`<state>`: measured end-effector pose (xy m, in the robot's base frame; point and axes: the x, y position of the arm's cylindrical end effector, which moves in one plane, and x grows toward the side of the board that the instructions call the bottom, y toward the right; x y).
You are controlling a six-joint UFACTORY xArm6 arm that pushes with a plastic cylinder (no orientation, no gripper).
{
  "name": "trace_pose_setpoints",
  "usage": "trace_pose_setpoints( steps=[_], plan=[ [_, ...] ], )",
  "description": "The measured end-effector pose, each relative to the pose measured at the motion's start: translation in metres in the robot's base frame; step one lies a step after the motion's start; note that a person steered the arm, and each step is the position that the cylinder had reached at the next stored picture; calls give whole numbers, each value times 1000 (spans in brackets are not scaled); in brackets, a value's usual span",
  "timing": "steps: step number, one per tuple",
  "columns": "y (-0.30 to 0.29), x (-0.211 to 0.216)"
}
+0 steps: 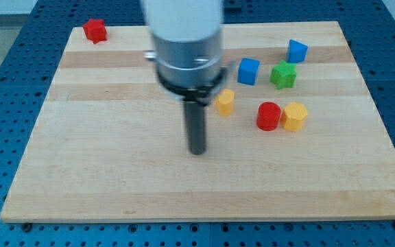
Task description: Push the yellow heart to the bottom right of the green circle
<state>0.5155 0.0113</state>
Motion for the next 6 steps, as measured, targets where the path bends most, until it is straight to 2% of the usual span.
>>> trace_pose_setpoints(
  steps=[1,3,5,6],
  plan=[
    [53,-12],
    [52,-97],
    [11,-112],
    [31,-108]
  ],
)
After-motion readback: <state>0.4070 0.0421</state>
